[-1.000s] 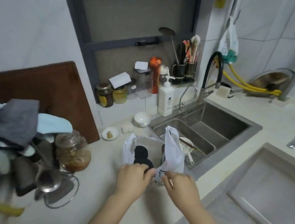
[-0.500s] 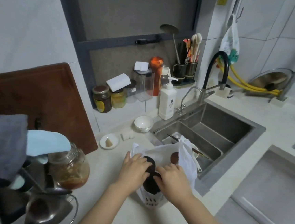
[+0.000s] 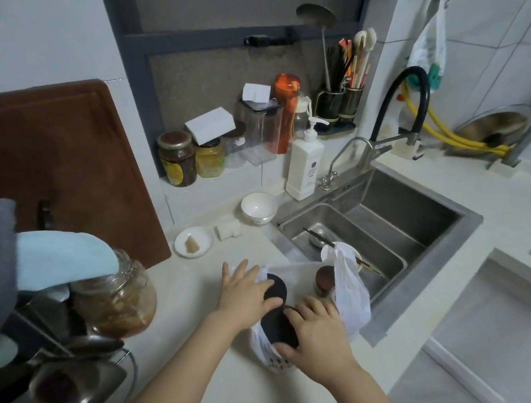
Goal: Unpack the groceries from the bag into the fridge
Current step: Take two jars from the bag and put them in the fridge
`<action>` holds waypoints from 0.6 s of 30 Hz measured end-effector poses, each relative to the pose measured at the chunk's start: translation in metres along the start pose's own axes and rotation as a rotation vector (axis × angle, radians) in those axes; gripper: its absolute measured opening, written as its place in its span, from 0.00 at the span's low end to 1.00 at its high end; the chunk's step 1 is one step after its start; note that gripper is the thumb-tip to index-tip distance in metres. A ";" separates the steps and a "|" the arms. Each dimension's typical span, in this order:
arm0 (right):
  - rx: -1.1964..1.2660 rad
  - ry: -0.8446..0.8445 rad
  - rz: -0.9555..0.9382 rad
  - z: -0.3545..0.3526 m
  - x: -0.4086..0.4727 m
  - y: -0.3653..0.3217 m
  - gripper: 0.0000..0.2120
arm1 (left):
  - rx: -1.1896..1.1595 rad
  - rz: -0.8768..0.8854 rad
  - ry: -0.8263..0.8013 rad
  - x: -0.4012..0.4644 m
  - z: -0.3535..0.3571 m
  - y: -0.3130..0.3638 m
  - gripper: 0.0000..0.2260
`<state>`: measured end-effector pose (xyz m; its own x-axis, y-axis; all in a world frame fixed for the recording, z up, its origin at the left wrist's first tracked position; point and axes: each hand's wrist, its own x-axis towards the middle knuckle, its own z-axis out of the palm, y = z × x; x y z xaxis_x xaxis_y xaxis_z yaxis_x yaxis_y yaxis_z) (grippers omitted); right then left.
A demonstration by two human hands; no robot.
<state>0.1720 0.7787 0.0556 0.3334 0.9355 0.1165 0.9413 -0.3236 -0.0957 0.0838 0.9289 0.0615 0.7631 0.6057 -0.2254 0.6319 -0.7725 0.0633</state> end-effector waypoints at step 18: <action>0.478 0.097 0.168 -0.028 -0.002 0.002 0.28 | -0.045 0.092 -0.168 0.031 0.004 -0.029 0.39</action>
<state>0.1747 0.7721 0.0825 0.5026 0.8515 0.1496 0.7532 -0.3464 -0.5592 0.0887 0.9700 0.0492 0.7868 0.4897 -0.3756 0.5688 -0.8116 0.1334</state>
